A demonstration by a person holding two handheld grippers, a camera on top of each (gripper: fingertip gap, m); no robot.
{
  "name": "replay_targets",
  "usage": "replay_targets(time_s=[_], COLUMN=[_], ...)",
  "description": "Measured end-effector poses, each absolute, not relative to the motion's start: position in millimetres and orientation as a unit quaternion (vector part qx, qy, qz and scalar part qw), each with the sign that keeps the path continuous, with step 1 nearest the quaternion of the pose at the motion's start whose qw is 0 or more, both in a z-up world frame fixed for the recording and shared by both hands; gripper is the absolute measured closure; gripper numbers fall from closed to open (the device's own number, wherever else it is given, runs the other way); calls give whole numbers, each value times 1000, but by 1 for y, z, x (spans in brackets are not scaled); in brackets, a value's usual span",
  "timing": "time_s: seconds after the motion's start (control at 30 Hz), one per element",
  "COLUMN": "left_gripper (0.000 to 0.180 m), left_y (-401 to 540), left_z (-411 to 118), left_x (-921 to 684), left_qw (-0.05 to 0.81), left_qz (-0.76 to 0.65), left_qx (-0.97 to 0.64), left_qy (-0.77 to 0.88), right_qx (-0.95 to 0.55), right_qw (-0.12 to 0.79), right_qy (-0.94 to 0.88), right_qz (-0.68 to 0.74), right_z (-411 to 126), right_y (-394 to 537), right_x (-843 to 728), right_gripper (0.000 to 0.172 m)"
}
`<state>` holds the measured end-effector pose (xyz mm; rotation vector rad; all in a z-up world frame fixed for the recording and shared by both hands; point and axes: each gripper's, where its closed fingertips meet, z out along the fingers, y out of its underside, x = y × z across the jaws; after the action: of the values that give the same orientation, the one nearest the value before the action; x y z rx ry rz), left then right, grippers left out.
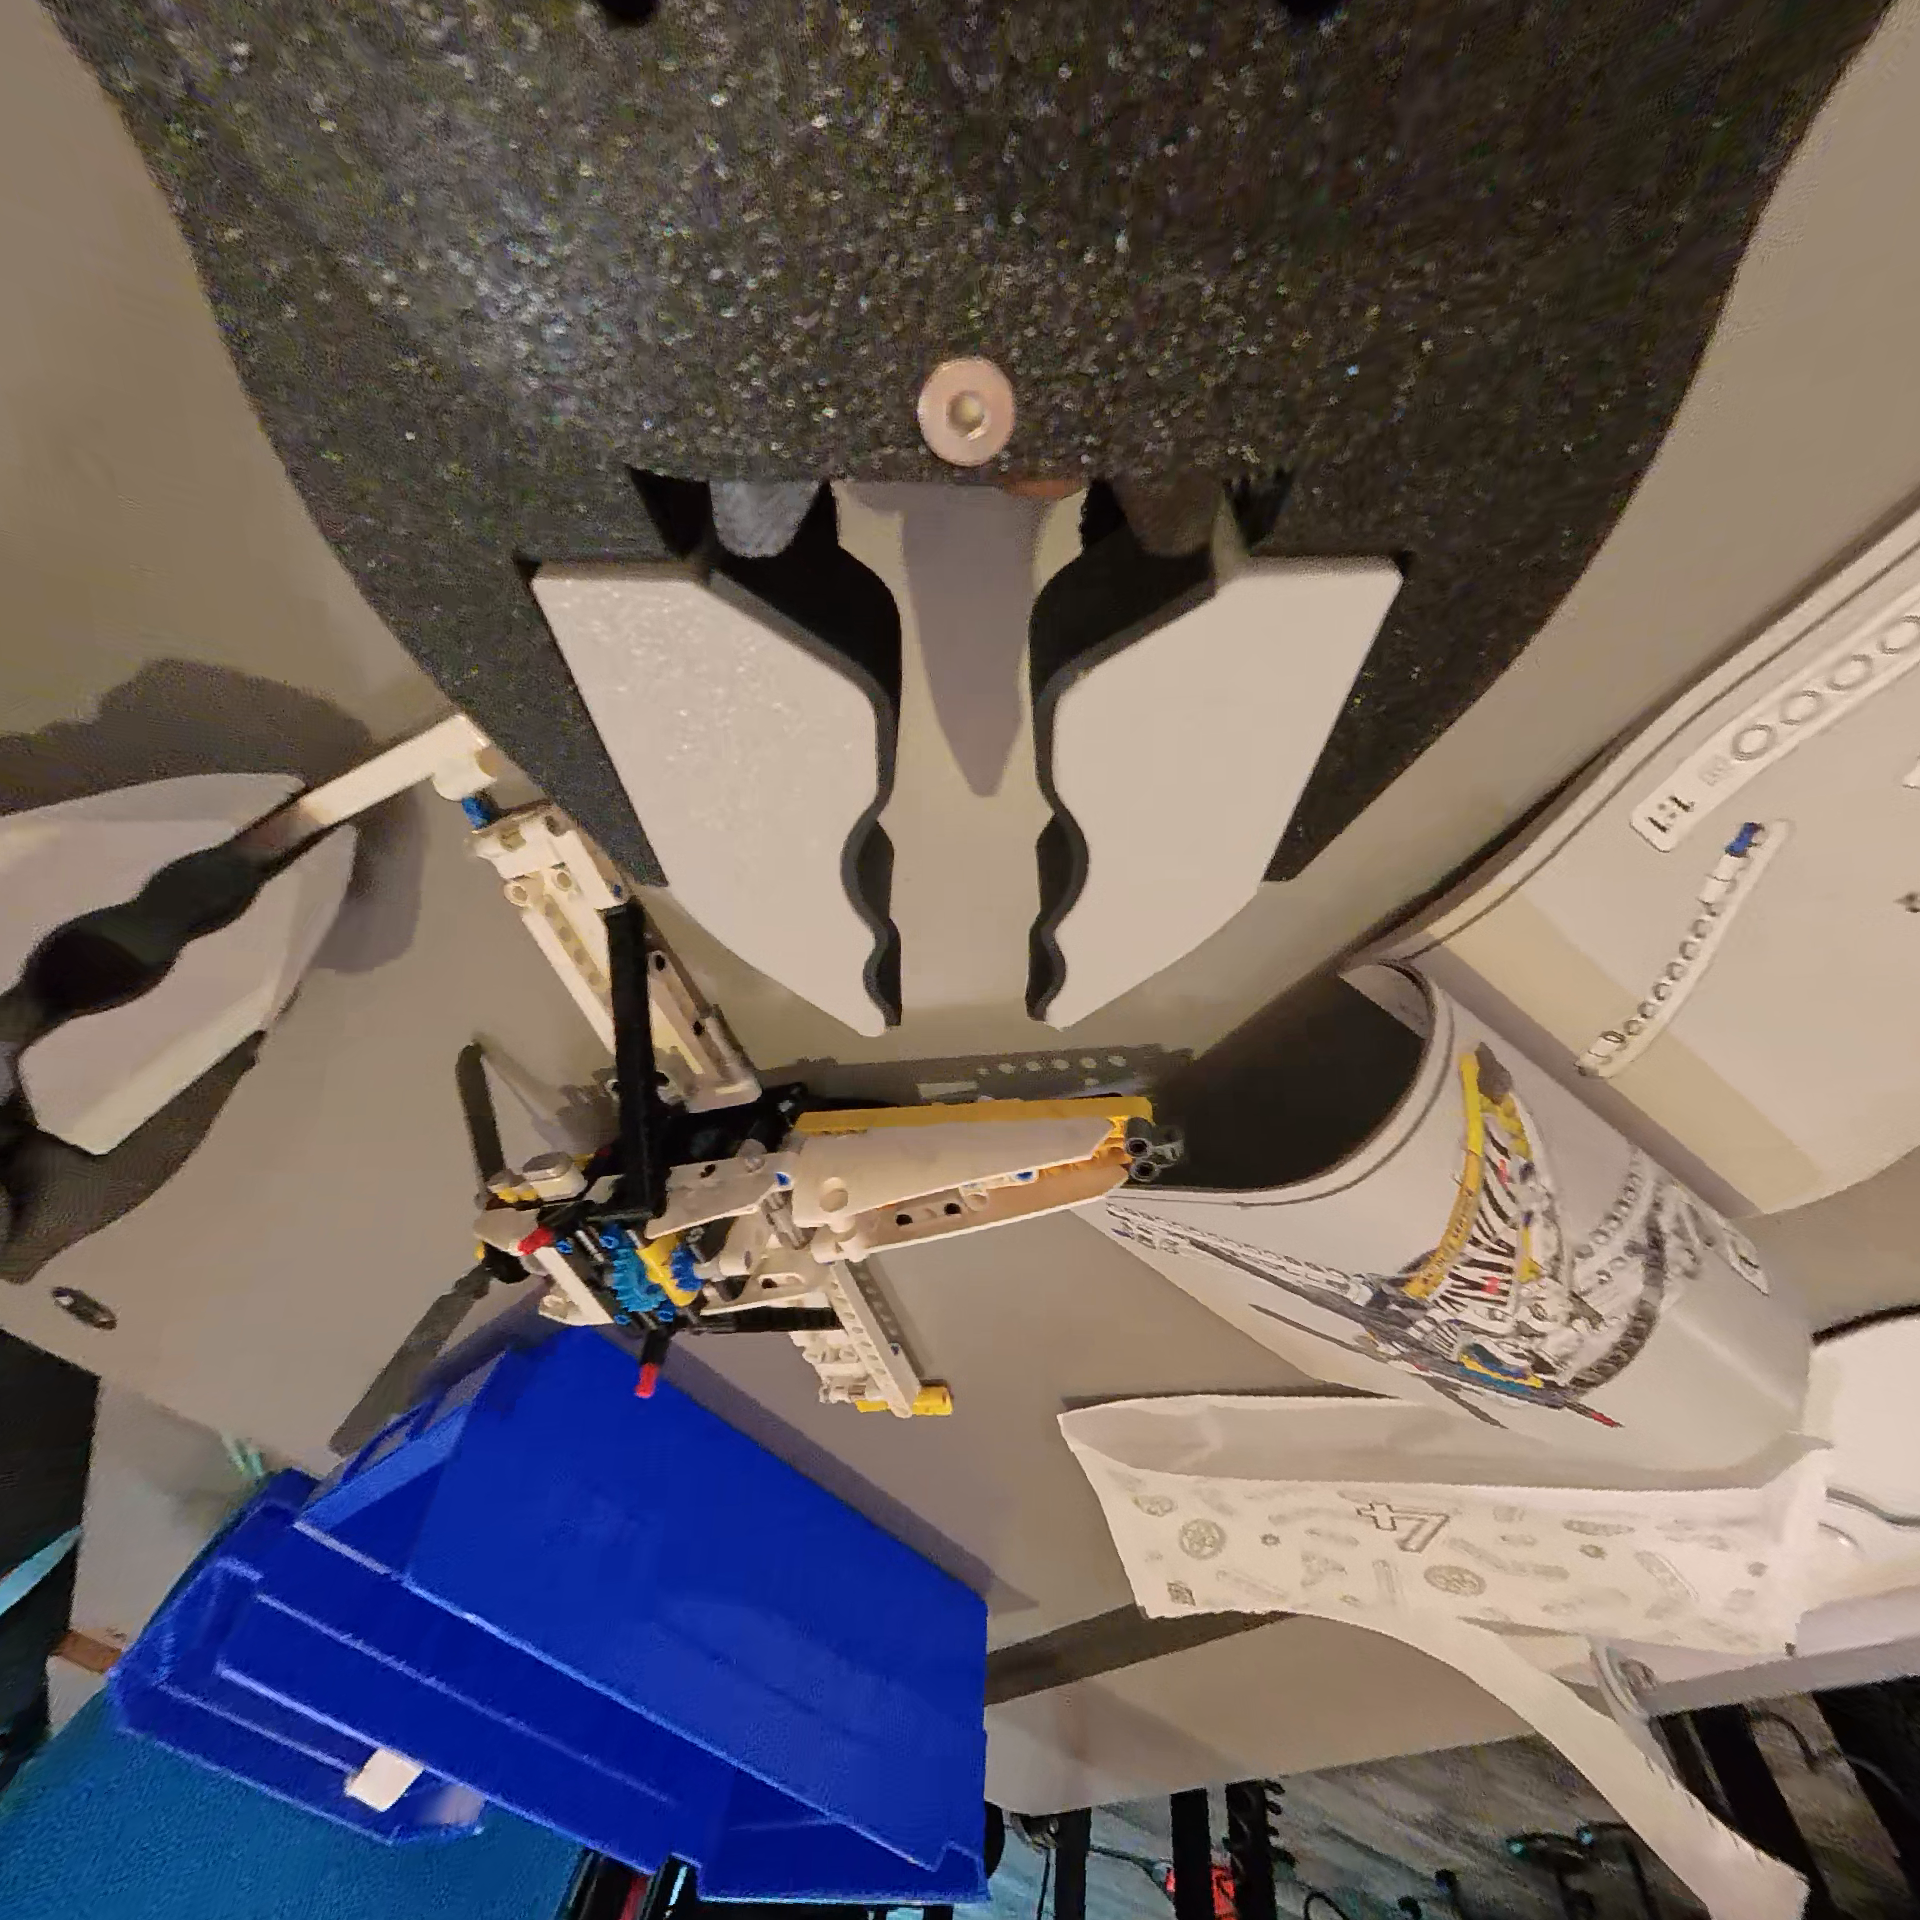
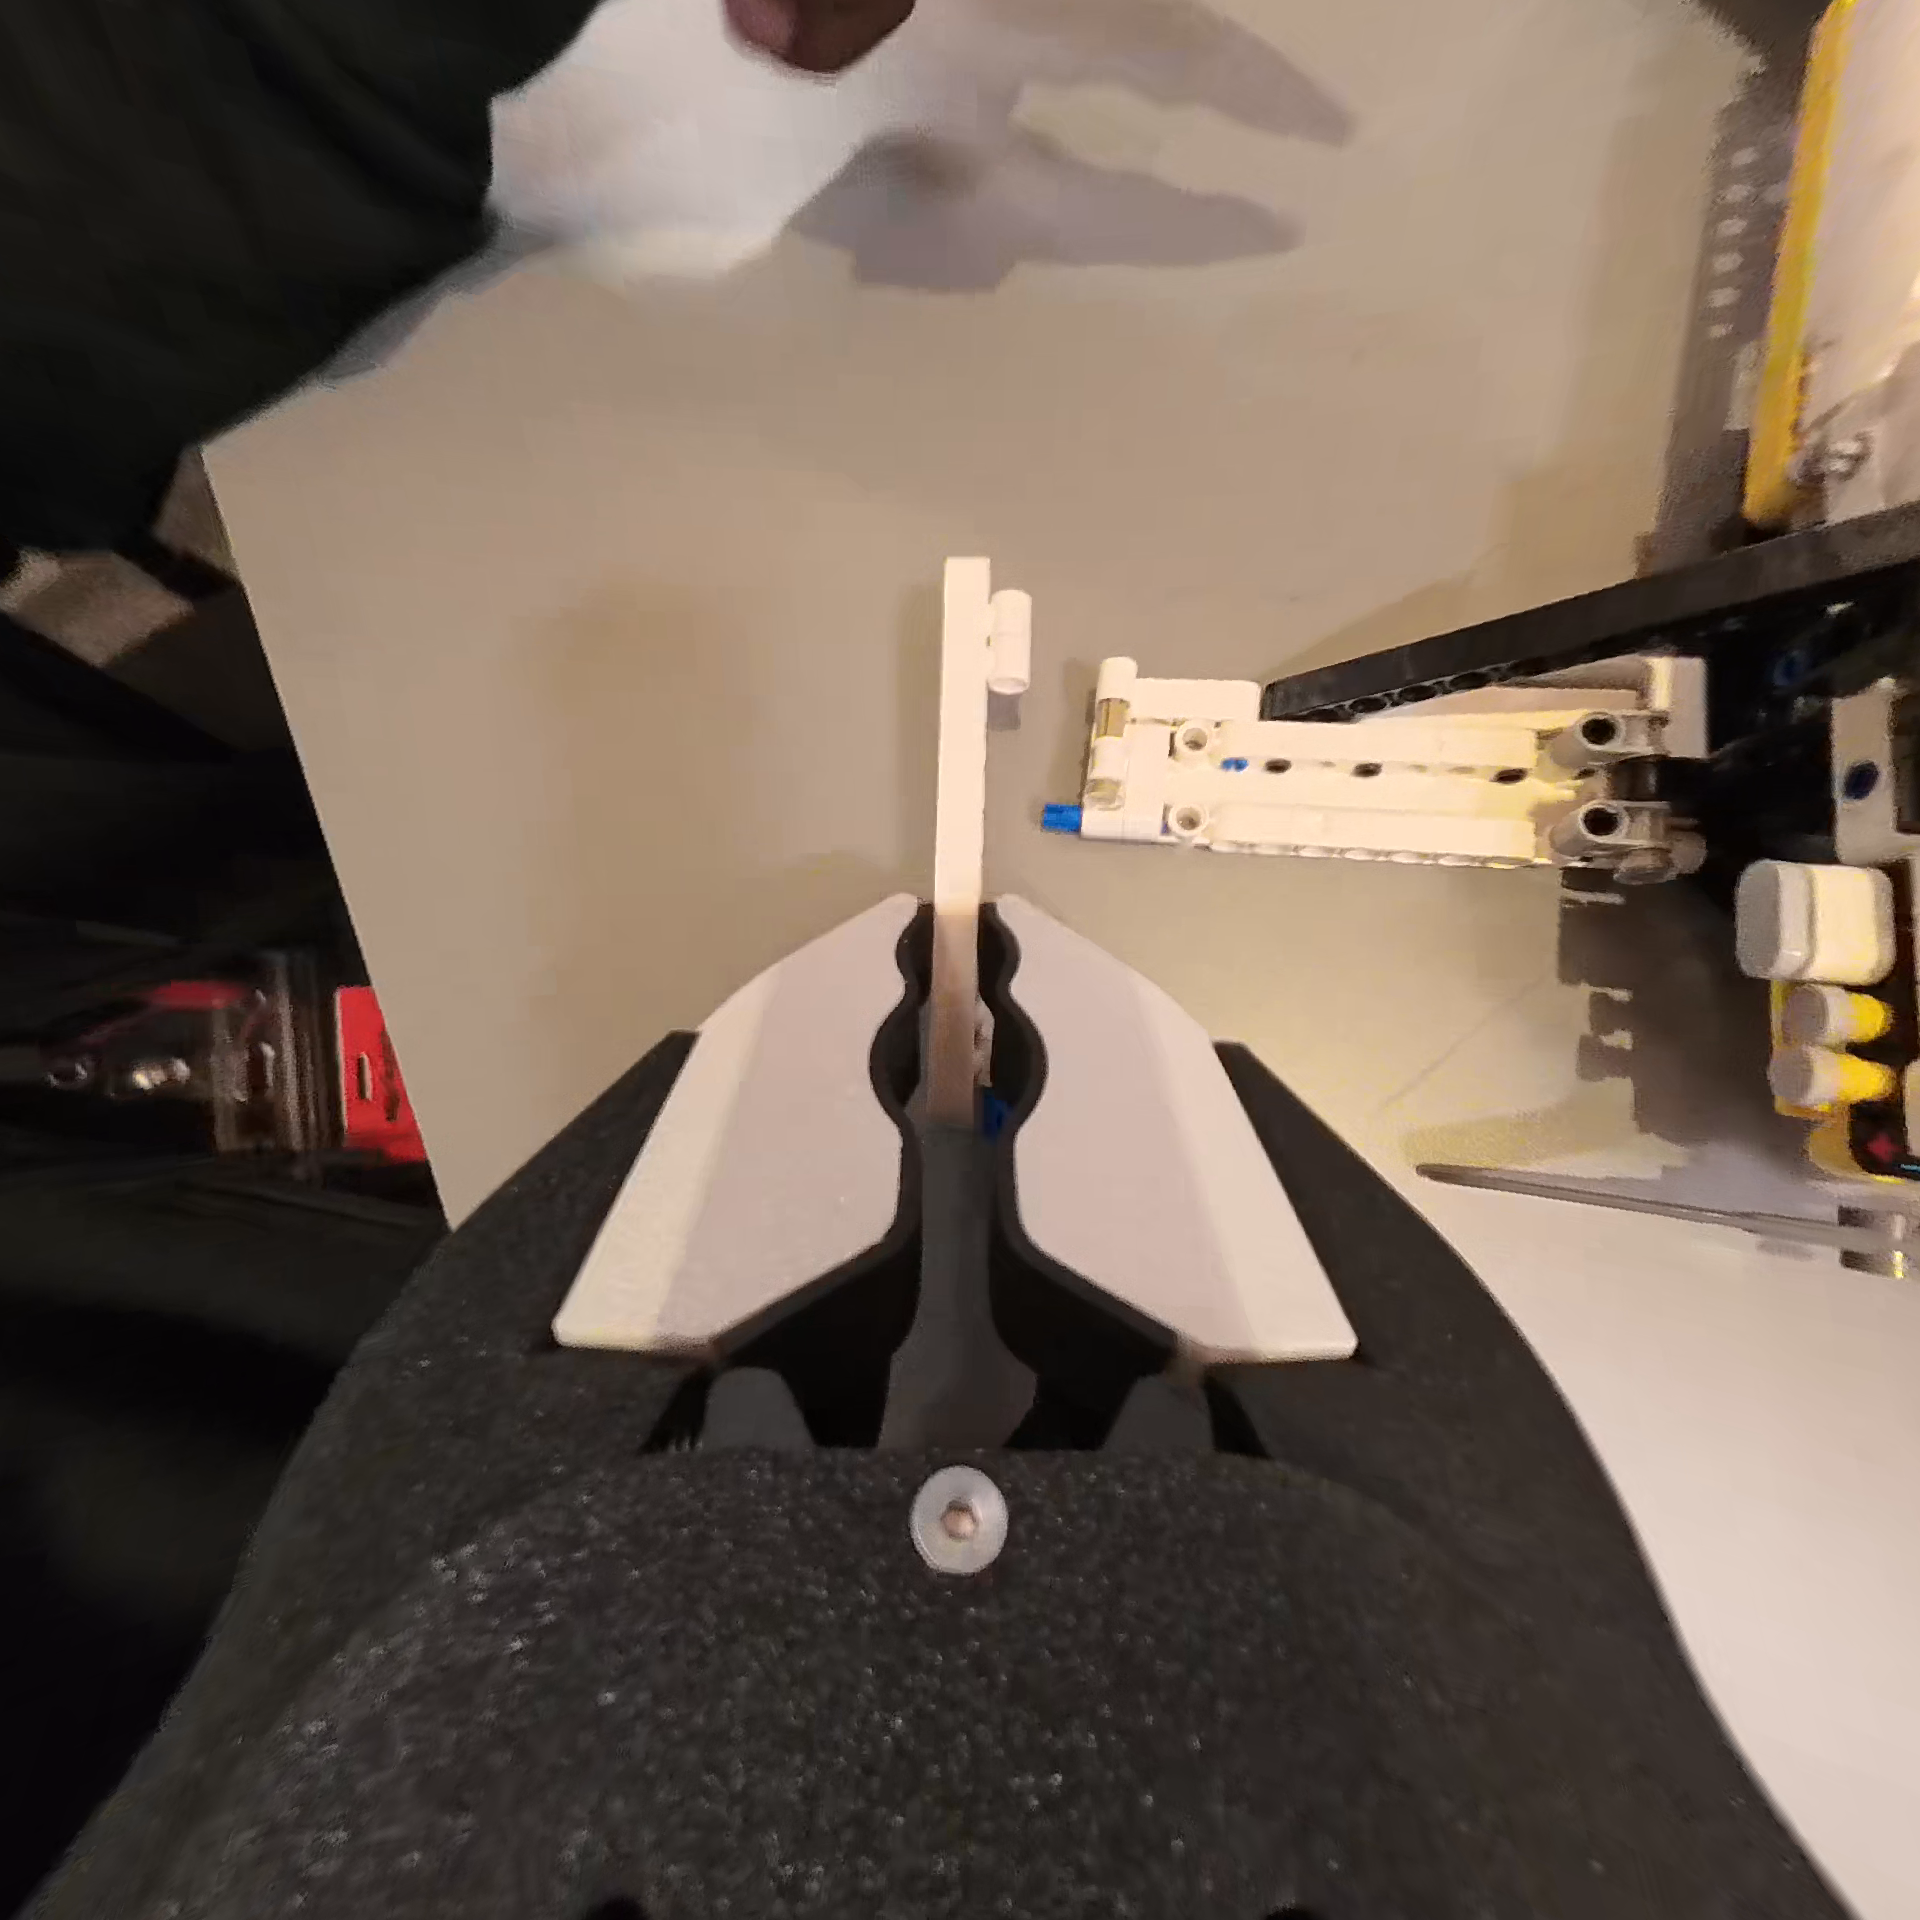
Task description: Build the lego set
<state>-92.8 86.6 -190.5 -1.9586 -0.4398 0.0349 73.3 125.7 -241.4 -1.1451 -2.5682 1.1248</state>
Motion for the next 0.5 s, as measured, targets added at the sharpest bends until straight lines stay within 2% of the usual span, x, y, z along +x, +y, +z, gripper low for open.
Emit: replay_targets(time_s=[0.27, 0.37, 0.5], left_gripper=[156, 144, 140], left_y=[95, 100, 109], left_z=[-201, -207, -208], left_x=[-43, -36, -28], left_qw=[524, 511, 507], left_qz=[-187, -246, -293], left_qx=[-796, -775, -751], left_qy=[-238, -279, -306], right_qx=[-473, -497, -501], right_qw=[113, 146, 182], right_qy=[-757, -733, -724], right_qz=[437, 440, 437], right_z=[-220, -218, -215], right_y=[132, 135, 129], right_x=[34, 19, 7], right_gripper=[164, 164, 164])
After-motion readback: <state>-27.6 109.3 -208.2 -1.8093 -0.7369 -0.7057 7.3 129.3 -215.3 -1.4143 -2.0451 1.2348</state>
